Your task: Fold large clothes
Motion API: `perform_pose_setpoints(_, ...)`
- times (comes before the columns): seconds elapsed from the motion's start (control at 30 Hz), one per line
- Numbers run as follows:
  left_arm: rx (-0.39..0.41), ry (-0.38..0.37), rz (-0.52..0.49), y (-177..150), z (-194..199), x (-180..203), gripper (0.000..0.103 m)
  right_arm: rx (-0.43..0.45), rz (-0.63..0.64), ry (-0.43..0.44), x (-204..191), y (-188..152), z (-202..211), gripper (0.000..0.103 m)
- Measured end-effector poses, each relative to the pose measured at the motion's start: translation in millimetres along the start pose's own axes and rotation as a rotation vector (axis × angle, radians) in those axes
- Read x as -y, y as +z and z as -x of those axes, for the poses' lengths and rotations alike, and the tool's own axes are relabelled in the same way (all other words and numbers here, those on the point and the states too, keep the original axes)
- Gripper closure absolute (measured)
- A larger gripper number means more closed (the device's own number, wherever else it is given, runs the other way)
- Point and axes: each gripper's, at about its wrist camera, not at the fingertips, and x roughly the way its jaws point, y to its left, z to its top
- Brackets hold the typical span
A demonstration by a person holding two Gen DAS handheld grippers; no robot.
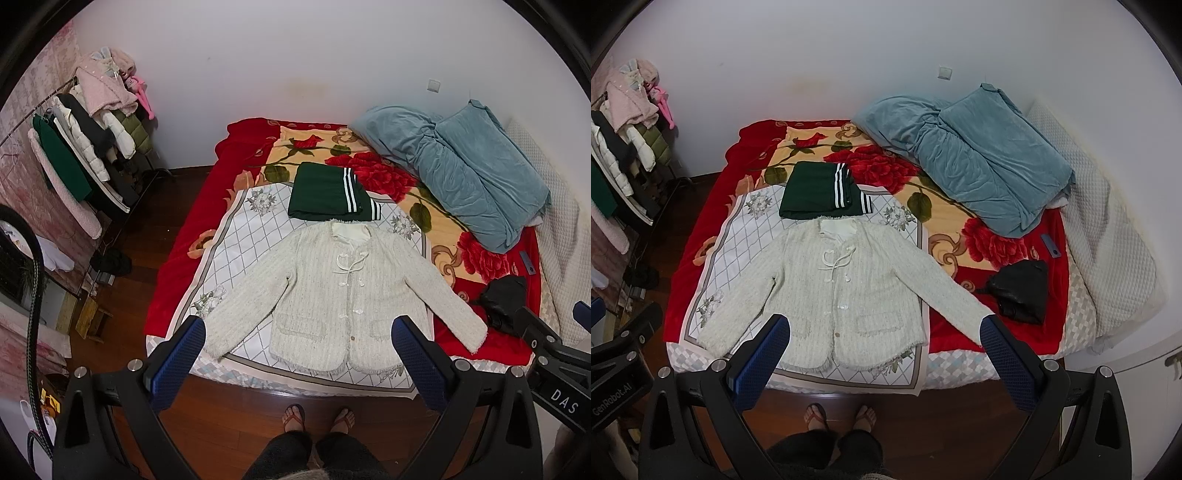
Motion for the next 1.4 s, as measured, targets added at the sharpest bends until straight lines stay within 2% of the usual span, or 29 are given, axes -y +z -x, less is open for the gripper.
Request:
perform_pose_setpoints(0.63,-0.001,-0.007,-0.001,0,-4,-3,0.000,0.001,-0.003,-0.006,-4,-2,-2,0.000)
perform_pose_setpoints(0.77,0.027,0.016,-0.005,19,-7,-9,0.000,0.019,-0.040,-0.012,-8,11,-8,0.000)
perform_pose_setpoints(0.87,0.080,0.056,-0.012,34,-25,-12,0.000,0.040,-0.071,-0.013,-1,18,-14,0.000)
perform_pose_setpoints(0.93,0.116,0.086,-0.010,44,-46,-15,0.000,0.055,-0.144,-0.033,20,20,-36,0.000)
perform_pose_setpoints(1.0,0.122,0.087,-0.007,53,-68,-14,0.000,0.032,-0.218,-0.059,42,17,-61,0.000)
perform_pose_setpoints(1.03,0.120,0.084,-0.006,48,-76,-13,0.000,0.030,-0.230,-0.061,46,5,-69,0.000)
perform_pose_setpoints(1.07,0.113,0.083,-0.005,48,-91,-10,0.000,0.011,-0.280,-0.073,61,0,-89,0.003)
perform_pose_setpoints(1.1,0.105,0.092,-0.006,45,-106,-6,0.000,-0.008,-0.322,-0.087,74,-6,-108,0.010)
perform_pose_setpoints(1.2,0.050,0.125,-0.021,45,-154,10,0.000,-0.075,-0.405,-0.096,104,-24,-165,0.029)
perform_pose_setpoints(1.33,-0.036,0.185,-0.052,35,-216,30,0.000,-0.186,-0.449,-0.064,125,-47,-239,0.031)
perform_pose_setpoints(1.4,-0.082,0.232,-0.065,27,-249,39,0.000,-0.273,-0.462,-0.018,130,-63,-295,0.031)
